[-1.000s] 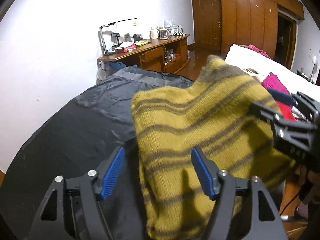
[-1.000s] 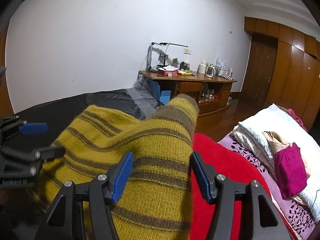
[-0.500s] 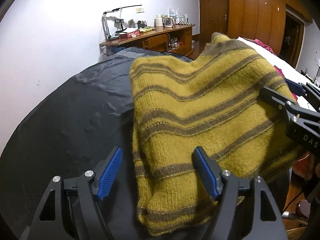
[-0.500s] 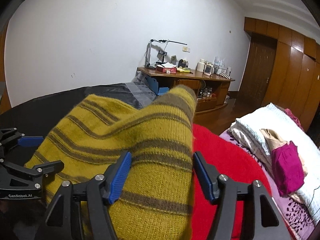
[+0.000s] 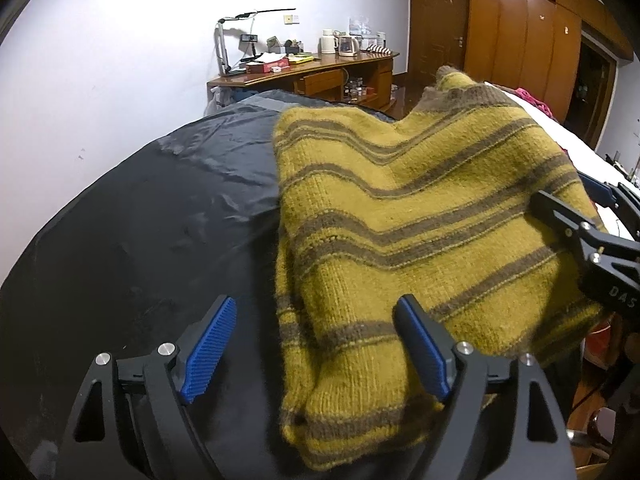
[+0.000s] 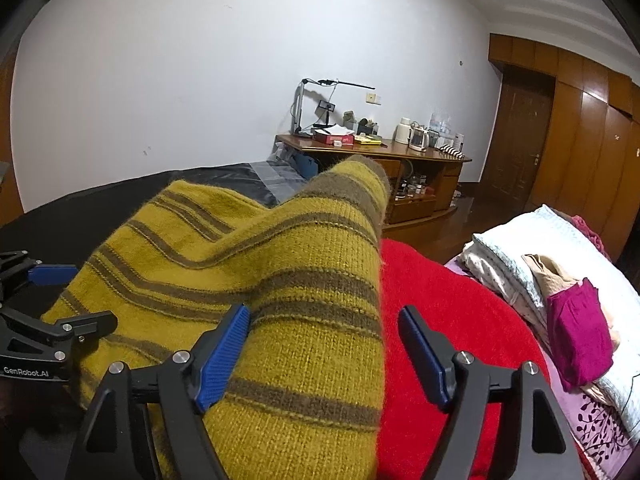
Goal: Fold clothes
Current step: 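Open both grippers and release the folded sweater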
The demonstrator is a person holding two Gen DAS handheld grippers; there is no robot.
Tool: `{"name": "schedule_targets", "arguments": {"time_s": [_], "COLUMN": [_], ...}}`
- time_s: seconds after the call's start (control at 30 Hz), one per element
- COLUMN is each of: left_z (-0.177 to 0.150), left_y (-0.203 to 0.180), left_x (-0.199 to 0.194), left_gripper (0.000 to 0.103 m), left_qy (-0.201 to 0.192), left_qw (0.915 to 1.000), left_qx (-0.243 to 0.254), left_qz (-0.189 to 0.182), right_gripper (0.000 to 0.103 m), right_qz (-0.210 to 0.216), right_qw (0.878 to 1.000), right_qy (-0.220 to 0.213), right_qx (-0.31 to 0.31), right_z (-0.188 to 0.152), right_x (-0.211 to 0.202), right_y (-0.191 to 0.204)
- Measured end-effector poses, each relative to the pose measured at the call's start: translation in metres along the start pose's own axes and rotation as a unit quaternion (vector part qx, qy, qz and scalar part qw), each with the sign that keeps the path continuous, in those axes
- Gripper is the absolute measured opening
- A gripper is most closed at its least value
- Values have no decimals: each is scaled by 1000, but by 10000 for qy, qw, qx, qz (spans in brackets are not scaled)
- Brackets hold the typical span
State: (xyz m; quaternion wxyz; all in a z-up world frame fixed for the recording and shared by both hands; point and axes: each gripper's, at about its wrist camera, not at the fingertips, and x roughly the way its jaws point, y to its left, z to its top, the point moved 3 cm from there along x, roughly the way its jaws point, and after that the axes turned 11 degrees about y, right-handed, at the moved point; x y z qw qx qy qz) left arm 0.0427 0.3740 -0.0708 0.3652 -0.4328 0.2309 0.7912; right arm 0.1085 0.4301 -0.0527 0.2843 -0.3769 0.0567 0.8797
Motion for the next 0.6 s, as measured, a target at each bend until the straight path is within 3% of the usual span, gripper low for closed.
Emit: {"name": "schedule_targets", "arguments": {"time_s": [0.23, 0.4, 0.6], "left_z": [-18, -17, -19], "left_y": [-2, -6, -6], "left_x": [-19, -16, -13], "left_gripper": [85, 85, 89], "left_qy": [-262, -286, -348], "left_qw": [9993, 9987, 9982], "left_qx": [121, 204, 146], "left_qz": [219, 356, 476], "right_gripper": [78, 79, 93], "right_qz": [321, 159, 229], "right_qw": [9981, 9991, 9992], "right_qy": [-522, -365, -315], "right_qx": [-88, -153, -5], "right_z": [-17, -32, -32], "right_x": [-37, -31, -28], "right_y": [0, -3, -8]}}
